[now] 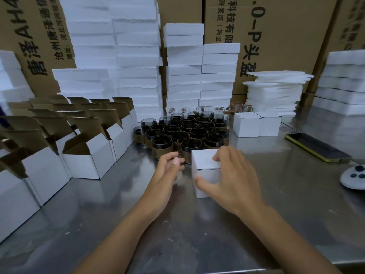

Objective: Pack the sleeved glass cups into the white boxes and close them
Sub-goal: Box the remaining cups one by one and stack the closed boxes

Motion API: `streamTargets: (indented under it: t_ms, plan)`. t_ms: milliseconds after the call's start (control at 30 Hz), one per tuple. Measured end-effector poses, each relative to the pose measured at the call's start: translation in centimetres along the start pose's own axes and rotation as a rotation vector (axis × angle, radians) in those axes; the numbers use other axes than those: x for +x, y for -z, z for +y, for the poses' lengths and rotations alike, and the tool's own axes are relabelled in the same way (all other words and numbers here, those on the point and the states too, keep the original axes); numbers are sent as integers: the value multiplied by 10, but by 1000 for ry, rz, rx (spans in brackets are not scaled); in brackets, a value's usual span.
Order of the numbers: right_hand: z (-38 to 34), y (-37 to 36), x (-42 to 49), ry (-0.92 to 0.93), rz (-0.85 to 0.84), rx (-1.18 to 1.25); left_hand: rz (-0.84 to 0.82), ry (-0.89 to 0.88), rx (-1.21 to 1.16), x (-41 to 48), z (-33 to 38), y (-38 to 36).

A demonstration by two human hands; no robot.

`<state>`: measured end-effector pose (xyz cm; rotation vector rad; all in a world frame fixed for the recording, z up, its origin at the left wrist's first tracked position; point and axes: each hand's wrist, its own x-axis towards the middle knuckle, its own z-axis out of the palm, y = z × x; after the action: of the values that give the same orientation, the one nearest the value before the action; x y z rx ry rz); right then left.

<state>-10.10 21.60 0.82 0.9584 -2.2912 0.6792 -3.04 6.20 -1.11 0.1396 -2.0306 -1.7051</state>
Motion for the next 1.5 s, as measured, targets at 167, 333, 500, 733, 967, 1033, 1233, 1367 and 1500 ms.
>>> streamTargets:
  t_ms: [167, 333, 500, 733, 967, 1033, 1233, 1367, 1500]
  plan:
    - [39, 15, -2, -84, 29, -107, 57, 0, 32, -2, 2, 1]
    - [87, 21, 8, -209, 30, -131, 134, -25, 88, 3, 1, -2]
    - [117, 12, 31, -270, 64, -165, 182, -40, 120, 12, -6, -3]
    - [152, -13, 73, -410, 13, -310, 223, -28, 108, 25, -24, 1]
    - [167, -29, 113, -505, -74, -330, 220, -53, 64, 30, -29, 1]
    - [169, -32, 119, -508, -98, -347, 209, -62, 74, 30, -28, 1]
    - [172, -38, 129, -544, -133, -332, 198, -82, 57, 29, -27, 0]
    - [179, -38, 130, -508, -199, -343, 183, -81, 57, 28, -27, 0]
    - [181, -35, 131, -501, -372, -343, 184, -71, 62, 27, -26, -1]
